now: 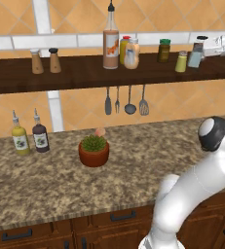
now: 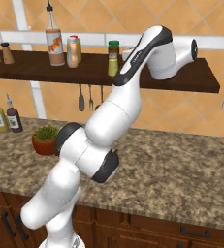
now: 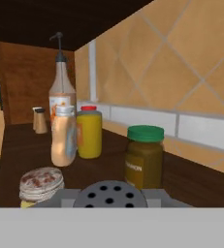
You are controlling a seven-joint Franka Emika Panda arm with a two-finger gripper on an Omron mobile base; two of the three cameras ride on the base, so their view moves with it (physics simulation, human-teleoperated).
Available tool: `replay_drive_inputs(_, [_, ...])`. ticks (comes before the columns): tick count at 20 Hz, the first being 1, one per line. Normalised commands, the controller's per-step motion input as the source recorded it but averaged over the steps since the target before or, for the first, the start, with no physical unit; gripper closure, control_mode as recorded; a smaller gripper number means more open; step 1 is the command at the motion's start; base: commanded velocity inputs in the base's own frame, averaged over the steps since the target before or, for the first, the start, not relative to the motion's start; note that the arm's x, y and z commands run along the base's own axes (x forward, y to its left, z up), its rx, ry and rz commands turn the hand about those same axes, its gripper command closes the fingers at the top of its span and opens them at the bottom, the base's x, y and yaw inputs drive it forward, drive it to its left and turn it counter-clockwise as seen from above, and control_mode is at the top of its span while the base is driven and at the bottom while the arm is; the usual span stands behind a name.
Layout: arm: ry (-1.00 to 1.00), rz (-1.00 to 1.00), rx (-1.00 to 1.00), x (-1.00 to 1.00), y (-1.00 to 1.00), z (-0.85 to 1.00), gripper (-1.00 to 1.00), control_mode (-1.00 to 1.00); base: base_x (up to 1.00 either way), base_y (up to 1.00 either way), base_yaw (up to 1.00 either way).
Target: Put the shaker and condiment bottle from the counter next to their counterparts in the cabinet.
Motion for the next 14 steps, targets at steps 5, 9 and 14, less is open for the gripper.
replay_drive_inputs(5, [0.0, 0.0, -0.02, 0.37, -0.06, -0.02, 1.0, -1.0, 0.0, 0.0, 0.0])
replay_drive_inputs(9, [0.0, 0.0, -0.02, 0.39, -0.03, -0.04, 1.0, -1.0, 0.0, 0.0, 0.0])
replay_drive_inputs(14, [0.0, 0.0, -0.02, 0.34, -0.01, -0.07, 1.0, -1.0, 0.0, 0.0, 0.0])
